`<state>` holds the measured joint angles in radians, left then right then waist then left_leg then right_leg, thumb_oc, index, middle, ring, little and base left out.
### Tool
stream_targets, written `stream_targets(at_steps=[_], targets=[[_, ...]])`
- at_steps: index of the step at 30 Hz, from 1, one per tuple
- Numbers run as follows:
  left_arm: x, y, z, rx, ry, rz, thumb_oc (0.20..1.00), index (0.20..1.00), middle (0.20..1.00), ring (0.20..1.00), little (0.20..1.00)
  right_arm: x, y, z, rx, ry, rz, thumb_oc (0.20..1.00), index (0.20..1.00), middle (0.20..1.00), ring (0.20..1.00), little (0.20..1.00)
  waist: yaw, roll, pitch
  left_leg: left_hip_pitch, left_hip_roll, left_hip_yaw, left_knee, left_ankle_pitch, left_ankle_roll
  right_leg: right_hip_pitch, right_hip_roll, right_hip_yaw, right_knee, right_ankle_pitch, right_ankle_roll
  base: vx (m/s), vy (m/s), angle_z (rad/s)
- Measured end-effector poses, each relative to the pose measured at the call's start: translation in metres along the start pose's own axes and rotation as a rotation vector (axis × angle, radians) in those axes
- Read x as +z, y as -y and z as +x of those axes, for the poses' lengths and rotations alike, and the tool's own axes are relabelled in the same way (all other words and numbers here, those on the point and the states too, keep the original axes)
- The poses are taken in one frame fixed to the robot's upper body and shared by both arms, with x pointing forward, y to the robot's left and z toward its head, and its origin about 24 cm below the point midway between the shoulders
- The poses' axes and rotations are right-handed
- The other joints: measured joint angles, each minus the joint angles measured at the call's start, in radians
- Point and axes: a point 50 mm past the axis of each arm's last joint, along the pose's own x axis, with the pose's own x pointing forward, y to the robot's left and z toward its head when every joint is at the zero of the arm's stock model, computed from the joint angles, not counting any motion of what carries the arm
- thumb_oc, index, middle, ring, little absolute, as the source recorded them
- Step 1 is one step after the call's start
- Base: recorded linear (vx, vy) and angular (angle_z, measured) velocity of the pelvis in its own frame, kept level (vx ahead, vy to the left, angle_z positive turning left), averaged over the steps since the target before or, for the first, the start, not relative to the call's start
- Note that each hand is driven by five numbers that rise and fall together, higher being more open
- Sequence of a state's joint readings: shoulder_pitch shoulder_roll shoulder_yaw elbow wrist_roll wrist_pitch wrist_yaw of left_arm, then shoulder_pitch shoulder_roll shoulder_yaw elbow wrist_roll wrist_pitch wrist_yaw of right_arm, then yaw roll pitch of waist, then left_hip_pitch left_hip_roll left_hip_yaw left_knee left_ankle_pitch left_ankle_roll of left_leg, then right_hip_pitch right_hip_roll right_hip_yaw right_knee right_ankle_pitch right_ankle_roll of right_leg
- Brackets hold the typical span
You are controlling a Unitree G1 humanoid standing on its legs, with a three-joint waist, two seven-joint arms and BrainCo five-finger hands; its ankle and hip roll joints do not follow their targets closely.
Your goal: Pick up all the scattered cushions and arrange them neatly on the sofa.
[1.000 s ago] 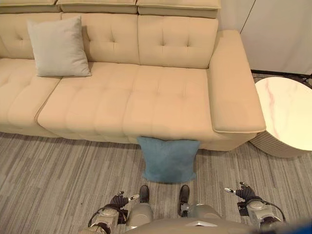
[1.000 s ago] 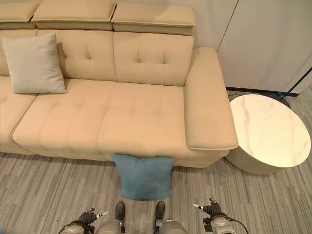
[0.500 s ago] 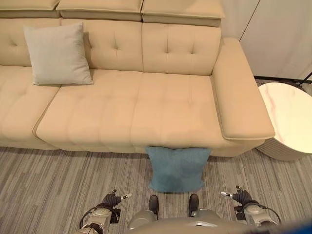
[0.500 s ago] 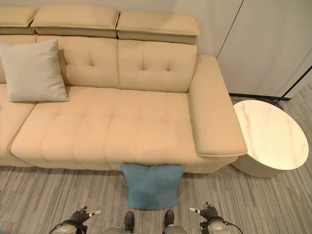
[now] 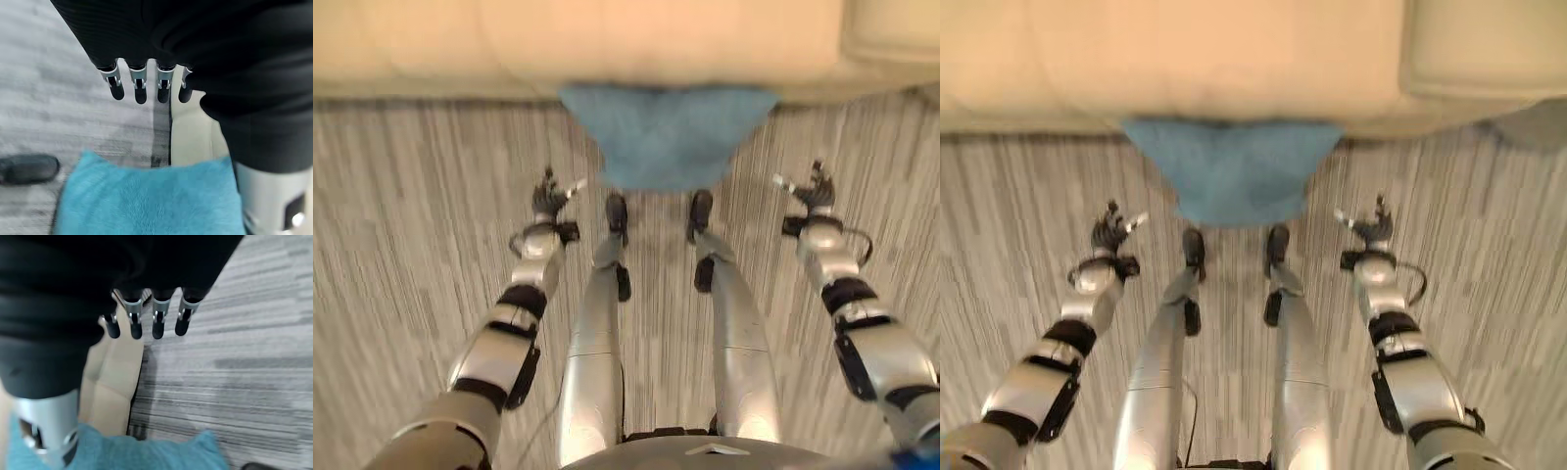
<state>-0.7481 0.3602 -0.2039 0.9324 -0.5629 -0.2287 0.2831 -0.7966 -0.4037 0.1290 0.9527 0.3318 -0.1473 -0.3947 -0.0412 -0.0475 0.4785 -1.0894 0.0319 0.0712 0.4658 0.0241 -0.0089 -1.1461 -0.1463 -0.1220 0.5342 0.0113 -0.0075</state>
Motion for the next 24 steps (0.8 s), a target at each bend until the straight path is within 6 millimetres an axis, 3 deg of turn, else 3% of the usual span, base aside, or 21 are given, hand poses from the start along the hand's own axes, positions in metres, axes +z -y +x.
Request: stream_targets(at_steps=[2,4,5,7,10,14,15,17,21,24], targets=[[0.010,0.008,0.003,-0.021,0.031,-0.005,1.000,1.000,1.000,1.000,1.000,0.016,-0.004,0.004,0.004,0.048,0.014,1.000,1.000,1.000,1.000,1.000,0.000,0.006,-0.001,-0.043,0.003,0.000,0.038,-0.024,-0.004,-0.045,-0.004,0.002,0.048,-0.027,-0.003,-0.06,-0.029,0.03],[0.036,0.018,0.008,-0.049,0.112,-0.042,1.000,1.000,1.000,1.000,1.000,0.039,0.001,0.010,0.005,0.128,0.007,1.000,1.000,1.000,1.000,1.000,0.001,0.007,-0.011,-0.124,0.000,-0.001,0.046,-0.025,-0.007,-0.136,-0.011,0.002,0.074,-0.039,-0.002,-0.04,-0.021,0.12],[0.062,0.024,0.012,-0.067,0.195,-0.056,1.000,1.000,1.000,1.000,1.000,0.070,0.003,0.015,0.002,0.229,0.034,1.000,1.000,1.000,1.000,1.000,0.004,0.006,-0.009,-0.206,0.000,-0.003,0.066,-0.005,-0.010,-0.221,-0.012,0.001,0.099,-0.033,-0.006,0.00,-0.040,0.09],[0.081,0.033,0.014,-0.084,0.241,-0.064,1.000,1.000,1.000,1.000,1.000,0.106,-0.010,0.013,0.032,0.329,0.081,1.000,1.000,1.000,1.000,1.000,0.004,0.009,0.005,-0.289,0.002,-0.010,0.117,-0.015,-0.012,-0.304,-0.015,0.001,0.150,-0.043,-0.025,0.04,-0.052,0.06],[0.110,0.048,0.016,-0.119,0.311,-0.061,1.000,1.000,1.000,1.000,1.000,0.137,-0.014,0.010,0.046,0.431,0.113,1.000,1.000,1.000,1.000,1.000,0.004,0.010,0.006,-0.397,-0.002,-0.016,0.174,-0.033,-0.022,-0.416,-0.029,0.001,0.225,-0.077,-0.029,0.05,-0.052,0.13],[0.137,0.055,0.013,-0.149,0.398,-0.057,1.000,1.000,1.000,1.000,1.000,0.154,-0.017,0.008,0.064,0.490,0.115,1.000,1.000,1.000,1.000,1.000,0.002,0.010,0.026,-0.467,-0.007,-0.035,0.248,-0.053,-0.027,-0.483,-0.033,0.001,0.297,-0.105,-0.041,0.05,-0.033,0.05],[0.152,0.058,0.013,-0.159,0.442,-0.016,1.000,1.000,1.000,1.000,1.000,0.172,-0.025,0.006,0.088,0.534,0.094,1.000,1.000,1.000,1.000,1.000,-0.001,0.010,0.025,-0.495,-0.003,-0.035,0.277,-0.062,-0.027,-0.507,-0.032,0.001,0.317,-0.108,-0.045,0.04,-0.024,-0.07],[0.169,0.063,0.013,-0.171,0.482,0.014,1.000,1.000,1.000,1.000,1.000,0.186,-0.033,0.003,0.114,0.570,0.078,1.000,1.000,1.000,1.000,1.000,0.000,0.010,0.025,-0.509,0.001,-0.034,0.291,-0.069,-0.021,-0.519,-0.031,0.001,0.323,-0.107,-0.045,0.02,-0.027,-0.05],[0.175,0.061,0.015,-0.157,0.493,0.066,1.000,1.000,1.000,1.000,1.000,0.190,-0.048,0.000,0.159,0.580,0.020,1.000,1.000,1.000,1.000,1.000,0.002,0.011,0.025,-0.498,0.002,-0.036,0.306,-0.067,-0.025,-0.501,-0.029,0.001,0.327,-0.105,-0.043,0.00,-0.011,-0.01],[0.178,0.071,0.014,-0.167,0.493,0.098,1.000,1.000,1.000,1.000,1.000,0.187,-0.061,-0.004,0.184,0.557,0.032,1.000,1.000,1.000,1.000,1.000,0.003,0.012,0.024,-0.479,0.002,-0.034,0.303,-0.065,-0.022,-0.480,-0.029,0.002,0.317,-0.096,-0.038,0.00,-0.015,-0.02]])
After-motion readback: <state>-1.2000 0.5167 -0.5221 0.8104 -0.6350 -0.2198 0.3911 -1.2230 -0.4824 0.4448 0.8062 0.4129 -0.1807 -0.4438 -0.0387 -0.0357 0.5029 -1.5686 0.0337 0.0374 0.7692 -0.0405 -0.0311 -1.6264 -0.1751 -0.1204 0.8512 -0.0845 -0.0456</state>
